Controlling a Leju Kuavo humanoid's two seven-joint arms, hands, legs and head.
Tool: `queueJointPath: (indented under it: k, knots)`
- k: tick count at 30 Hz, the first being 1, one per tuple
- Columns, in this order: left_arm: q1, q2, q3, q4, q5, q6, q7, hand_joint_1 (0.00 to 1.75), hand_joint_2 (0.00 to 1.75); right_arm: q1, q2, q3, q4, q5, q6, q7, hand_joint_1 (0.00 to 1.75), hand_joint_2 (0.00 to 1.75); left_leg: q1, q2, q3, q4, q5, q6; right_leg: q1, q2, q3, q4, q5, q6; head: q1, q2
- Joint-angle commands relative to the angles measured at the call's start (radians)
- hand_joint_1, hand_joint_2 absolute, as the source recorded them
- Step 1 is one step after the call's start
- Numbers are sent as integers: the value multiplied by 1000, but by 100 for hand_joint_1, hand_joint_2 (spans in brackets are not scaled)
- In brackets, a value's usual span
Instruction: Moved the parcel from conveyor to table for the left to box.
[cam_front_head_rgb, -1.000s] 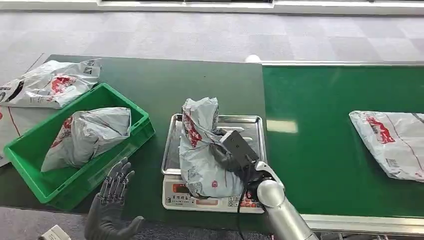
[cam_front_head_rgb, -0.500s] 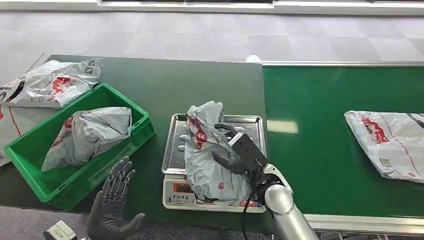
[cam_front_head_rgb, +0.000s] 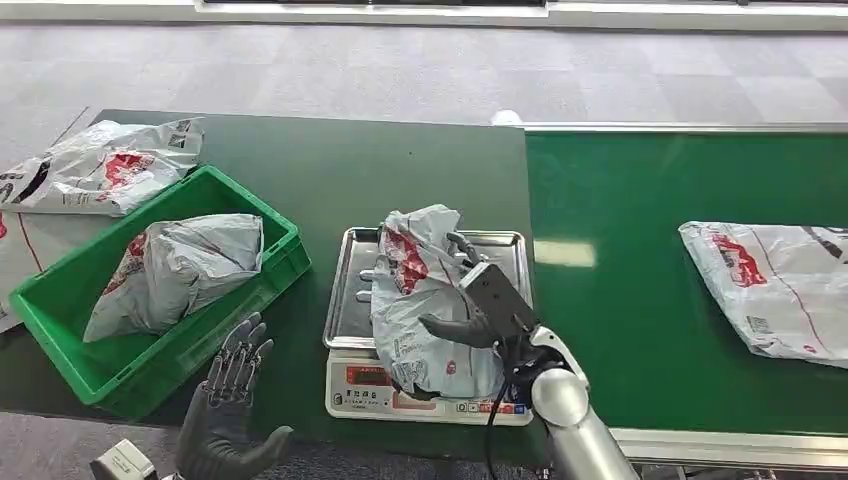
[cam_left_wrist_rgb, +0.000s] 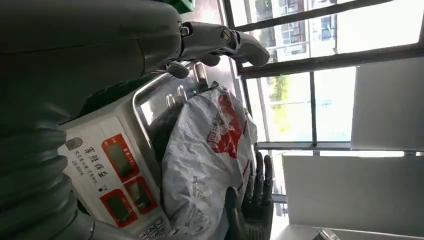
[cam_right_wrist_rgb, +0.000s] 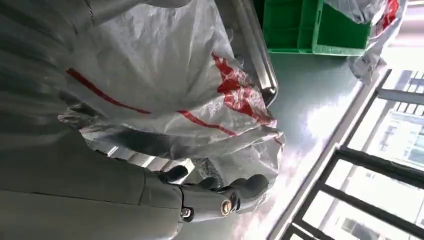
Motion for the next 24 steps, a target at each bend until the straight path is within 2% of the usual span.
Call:
queueJointPath:
  k: [1,3,4,7,10,12,14,15,17,18,20,22,24]
  knots:
    - [-15,-14,44,37,-4,-1,6,0,175,-12,7,-48,-6,2,-18,-1,0,175,0,1,1,-1,1,1,0,0,1,-1,1,0,0,0]
    - [-16,-17,46,36,-9,-1,5,0,175,-5,13,-59,-30,17,-67,-35,0,175,0,0,1,-1,1,1,0,0,1,-2,1,0,0,0]
    - [-19,-18,46,37,-19,3,4,0,175,4,11,-68,-60,58,-132,-63,0,175,-1,0,0,-1,1,1,0,0,0,-1,0,0,0,0]
    - [-30,-25,44,30,-96,68,30,0,175,29,15,-92,-132,90,-213,-103,0,175,0,-1,1,-2,1,2,0,-1,1,-3,1,0,0,0]
    - [-60,-12,-12,9,-209,154,73,0,175,87,22,-129,-254,145,-409,-230,0,175,0,-2,-1,0,1,1,0,-2,0,-1,0,0,0,0]
    - [-94,2,-52,-1,-273,221,107,0,175,129,16,-155,-349,107,-470,-284,0,175,0,-3,0,-1,1,2,0,-4,1,-3,1,0,0,0]
    - [-141,21,-102,-5,-366,297,170,0,175,189,21,-195,-465,43,-559,-384,0,175,0,-8,-3,1,2,2,0,-9,1,-1,-1,0,0,0]
    - [-163,34,-130,1,-404,315,183,0,175,220,34,-222,-516,24,-623,-435,0,175,-1,-6,-3,2,1,1,-1,-7,-1,1,-1,0,0,0]
    - [-234,40,-181,36,-549,384,255,0,175,296,48,-288,-616,-57,-706,-487,0,175,0,-11,-3,1,2,2,0,-11,1,-1,-1,0,0,0]
    - [-276,39,-203,63,-589,401,283,0,175,326,49,-316,-646,-91,-727,-507,0,175,-1,-8,-3,2,1,1,-1,-9,0,0,-1,0,0,0]
    - [-404,37,-259,163,-675,448,363,0,175,385,68,-401,-679,-167,-749,-535,0,175,-1,-12,-3,2,2,1,-1,-12,1,0,-1,0,0,0]
    - [-447,34,-276,206,-687,460,382,0,175,400,81,-427,-670,-185,-746,-555,0,175,-1,-16,-3,1,3,2,-1,-15,1,-1,-1,1,0,0]
    - [-518,27,-318,277,-754,480,431,0,175,439,95,-462,-668,-187,-776,-569,0,175,-1,-9,-2,1,1,2,-1,-9,2,-1,0,1,0,0]
